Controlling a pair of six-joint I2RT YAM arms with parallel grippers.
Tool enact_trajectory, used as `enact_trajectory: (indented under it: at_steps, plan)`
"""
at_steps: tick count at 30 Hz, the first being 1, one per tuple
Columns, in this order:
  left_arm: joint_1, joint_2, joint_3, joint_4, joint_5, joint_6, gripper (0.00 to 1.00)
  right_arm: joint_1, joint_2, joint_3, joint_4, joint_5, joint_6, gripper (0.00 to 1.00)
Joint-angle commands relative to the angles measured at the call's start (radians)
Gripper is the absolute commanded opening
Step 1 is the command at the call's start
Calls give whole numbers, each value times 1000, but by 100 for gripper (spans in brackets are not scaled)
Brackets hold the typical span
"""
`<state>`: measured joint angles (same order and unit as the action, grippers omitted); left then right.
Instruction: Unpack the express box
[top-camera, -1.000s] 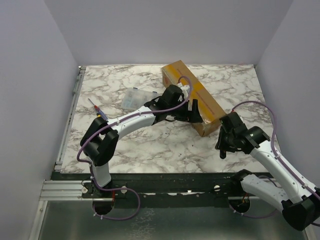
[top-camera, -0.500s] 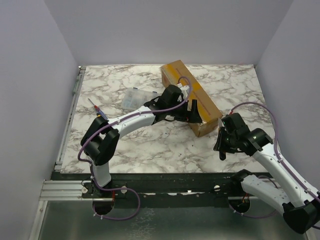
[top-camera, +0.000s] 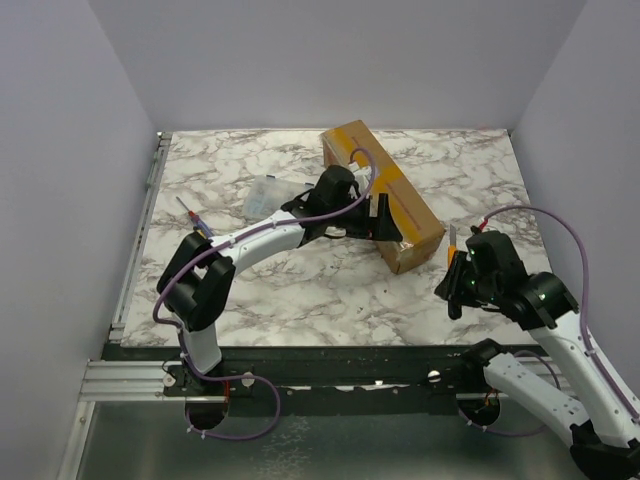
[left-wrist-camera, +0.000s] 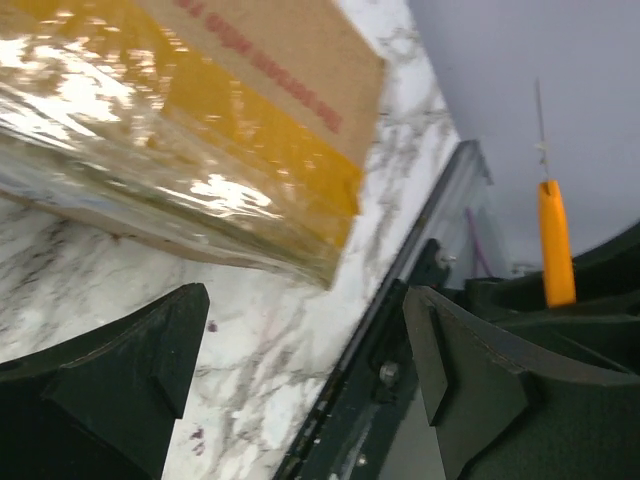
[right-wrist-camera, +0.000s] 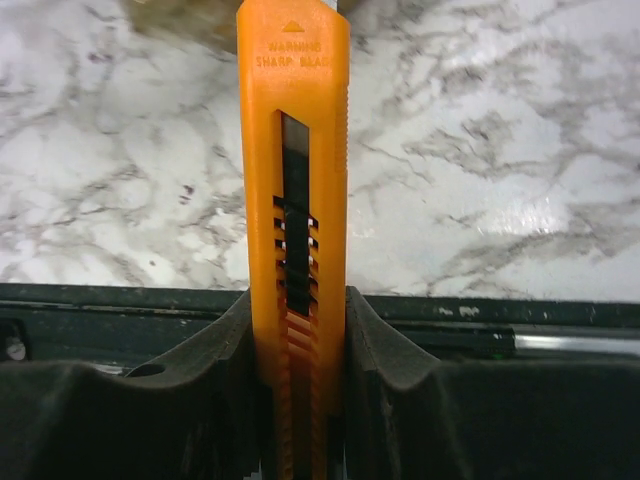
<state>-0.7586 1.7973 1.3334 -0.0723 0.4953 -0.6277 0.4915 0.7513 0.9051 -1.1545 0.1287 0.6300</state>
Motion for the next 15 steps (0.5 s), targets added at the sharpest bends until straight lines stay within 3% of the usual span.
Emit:
enact_trajectory:
  at_steps: [1, 5, 15]
  plan:
    - [3, -97, -69, 265, 186, -152, 88, 5, -29, 40, 141, -92, -107, 1]
    - [-1, -116, -142, 484, 192, -338, 89, 5, -10, 45, 275, -172, -186, 1]
    - [-91, -40, -84, 549, 36, -536, 79, 5, 30, 54, 313, -198, -227, 1]
